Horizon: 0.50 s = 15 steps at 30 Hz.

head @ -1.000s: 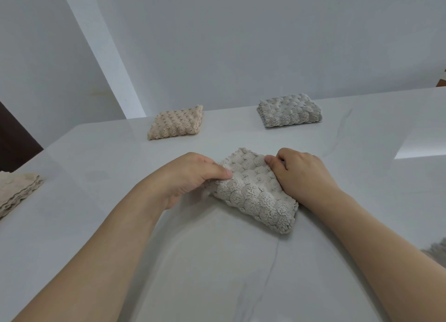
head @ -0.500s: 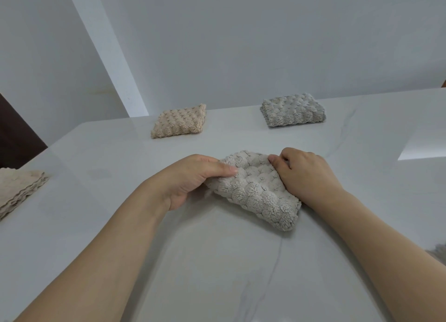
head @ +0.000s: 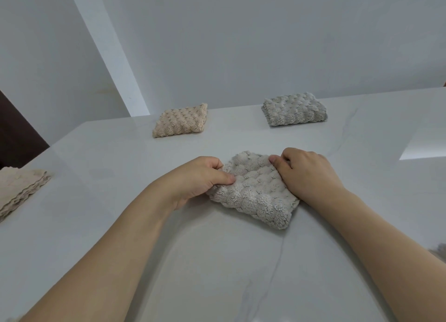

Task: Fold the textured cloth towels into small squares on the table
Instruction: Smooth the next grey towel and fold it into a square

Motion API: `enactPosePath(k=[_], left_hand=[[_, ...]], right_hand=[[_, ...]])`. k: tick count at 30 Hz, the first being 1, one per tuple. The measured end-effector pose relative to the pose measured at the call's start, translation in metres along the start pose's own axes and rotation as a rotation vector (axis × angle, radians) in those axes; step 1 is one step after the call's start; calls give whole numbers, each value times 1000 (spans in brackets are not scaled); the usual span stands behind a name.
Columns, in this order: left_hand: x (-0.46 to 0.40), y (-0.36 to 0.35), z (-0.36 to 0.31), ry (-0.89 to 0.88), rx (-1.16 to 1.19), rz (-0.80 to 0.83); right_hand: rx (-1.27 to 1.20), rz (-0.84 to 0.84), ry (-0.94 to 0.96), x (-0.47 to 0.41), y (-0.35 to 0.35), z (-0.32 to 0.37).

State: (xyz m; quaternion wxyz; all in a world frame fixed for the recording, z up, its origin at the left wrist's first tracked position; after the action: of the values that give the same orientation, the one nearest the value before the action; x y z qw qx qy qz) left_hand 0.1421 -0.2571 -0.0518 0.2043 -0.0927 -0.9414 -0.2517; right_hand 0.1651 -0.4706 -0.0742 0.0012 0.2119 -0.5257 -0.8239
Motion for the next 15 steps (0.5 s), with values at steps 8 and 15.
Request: enactPosePath(k=[8, 15], left_hand=[[38, -24, -39, -259, -1103, -556], [72, -69, -51, -361, -1063, -240]], right_hand=[[17, 2, 22, 0, -1, 2], [-3, 4, 34, 0, 1, 3]])
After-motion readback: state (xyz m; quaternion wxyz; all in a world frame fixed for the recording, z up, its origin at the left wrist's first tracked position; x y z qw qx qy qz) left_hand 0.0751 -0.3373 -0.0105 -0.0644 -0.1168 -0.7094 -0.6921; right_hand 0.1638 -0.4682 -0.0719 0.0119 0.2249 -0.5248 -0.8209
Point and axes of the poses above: each hand's wrist, its own x-axis away from the middle knuckle, its own y-axis out of the back of the hand, z = x × y, the point moved 3 cm from there along -x, towards the middle knuckle, and after that the axes turned 9 degrees about y, right-handed, at the moved point
